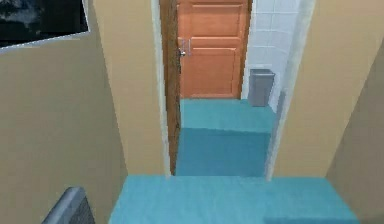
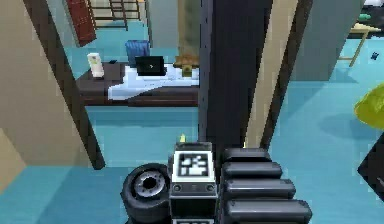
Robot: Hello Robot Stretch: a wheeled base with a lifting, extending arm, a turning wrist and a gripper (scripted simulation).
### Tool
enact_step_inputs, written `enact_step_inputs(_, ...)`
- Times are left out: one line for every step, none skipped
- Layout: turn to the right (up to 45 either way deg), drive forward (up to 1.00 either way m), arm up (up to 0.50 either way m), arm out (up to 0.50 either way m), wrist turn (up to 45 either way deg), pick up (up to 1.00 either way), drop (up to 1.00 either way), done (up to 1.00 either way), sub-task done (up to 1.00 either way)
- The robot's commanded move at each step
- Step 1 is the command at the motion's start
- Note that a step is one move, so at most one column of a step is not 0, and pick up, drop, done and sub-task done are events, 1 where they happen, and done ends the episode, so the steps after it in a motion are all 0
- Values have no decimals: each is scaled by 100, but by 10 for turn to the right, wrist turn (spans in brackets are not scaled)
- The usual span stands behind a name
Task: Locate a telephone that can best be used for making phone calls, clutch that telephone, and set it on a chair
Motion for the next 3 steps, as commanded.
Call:
enact_step_inputs(90, 0, 0, 0, 0, 0, 0, 0, 0)
enact_step_inputs(0, 100, 0, 0, 0, 0, 0, 0, 0)
enact_step_inputs(30, 0, 0, 0, 0, 0, 0, 0, 0)
